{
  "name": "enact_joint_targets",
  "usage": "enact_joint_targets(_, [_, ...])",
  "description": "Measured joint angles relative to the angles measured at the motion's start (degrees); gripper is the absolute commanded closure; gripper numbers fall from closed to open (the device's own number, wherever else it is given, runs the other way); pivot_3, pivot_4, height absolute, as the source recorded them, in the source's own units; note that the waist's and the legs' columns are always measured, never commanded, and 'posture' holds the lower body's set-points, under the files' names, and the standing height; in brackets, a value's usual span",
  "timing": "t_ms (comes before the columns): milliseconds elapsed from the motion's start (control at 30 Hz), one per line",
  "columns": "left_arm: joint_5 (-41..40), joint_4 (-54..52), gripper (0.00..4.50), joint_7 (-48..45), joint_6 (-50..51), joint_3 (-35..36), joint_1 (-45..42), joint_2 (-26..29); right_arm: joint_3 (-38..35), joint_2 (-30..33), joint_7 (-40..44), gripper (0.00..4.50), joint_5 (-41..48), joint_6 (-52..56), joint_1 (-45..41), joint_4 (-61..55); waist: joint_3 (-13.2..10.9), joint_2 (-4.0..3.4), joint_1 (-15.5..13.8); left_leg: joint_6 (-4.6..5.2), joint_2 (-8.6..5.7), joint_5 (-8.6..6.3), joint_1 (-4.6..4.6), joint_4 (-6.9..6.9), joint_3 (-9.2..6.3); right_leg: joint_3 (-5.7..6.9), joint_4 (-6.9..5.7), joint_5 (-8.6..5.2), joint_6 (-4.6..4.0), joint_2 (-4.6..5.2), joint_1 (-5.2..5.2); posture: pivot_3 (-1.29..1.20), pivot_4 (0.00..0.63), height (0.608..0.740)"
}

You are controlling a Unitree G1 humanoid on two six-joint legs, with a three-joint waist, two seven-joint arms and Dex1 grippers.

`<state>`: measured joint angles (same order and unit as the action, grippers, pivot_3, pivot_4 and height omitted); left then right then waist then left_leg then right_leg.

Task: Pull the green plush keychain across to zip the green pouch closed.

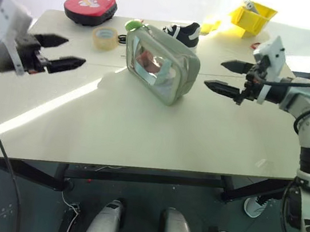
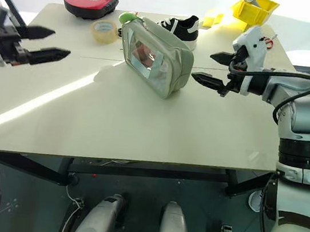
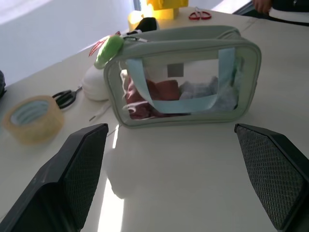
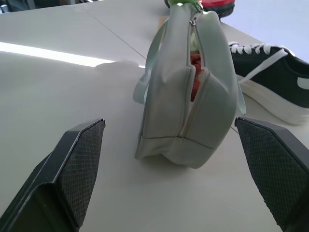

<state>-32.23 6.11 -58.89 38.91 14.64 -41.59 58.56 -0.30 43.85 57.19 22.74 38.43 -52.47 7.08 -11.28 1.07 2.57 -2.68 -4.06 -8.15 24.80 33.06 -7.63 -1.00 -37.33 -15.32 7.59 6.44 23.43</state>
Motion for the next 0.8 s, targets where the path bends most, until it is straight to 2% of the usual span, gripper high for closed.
enact_joint_targets(167, [2.06, 3.42, 0.02, -0.63, -1.27, -1.79, -1.34, -0.15, 0.16, -0.61, -2.09, 0.00, -2.30, -0.19, -1.28, 3.03, 0.00, 0.00, -0.03, 0.00, -0.02, 0.00, 0.02, -0.03, 0.02, -0.01, 0.04, 0.01, 0.01, 0.01, 0.01, 0.00, 0.150, 0.740])
enact_joint_targets(500, [3.40, 1.71, 0.02, -0.30, -3.33, -2.62, -0.18, -2.05, 0.66, -3.85, -5.51, 0.00, -4.97, -2.47, -3.24, 4.89, -0.01, -0.01, -0.02, 0.01, -0.01, 0.00, 0.02, -0.03, 0.04, -0.03, 0.03, 0.02, 0.01, 0.01, 0.03, 0.00, 0.150, 0.740])
enact_joint_targets(800, [-0.22, -7.99, 0.02, 0.06, 0.44, -4.45, 0.50, -7.50, 5.22, -15.00, -10.35, 0.00, -8.76, -4.99, -9.22, 8.62, -0.01, -0.01, 0.17, 0.00, 0.00, 0.00, 0.02, -0.02, 0.04, -0.04, -0.01, 0.03, 0.01, 0.00, 0.05, 0.00, 0.150, 0.740])
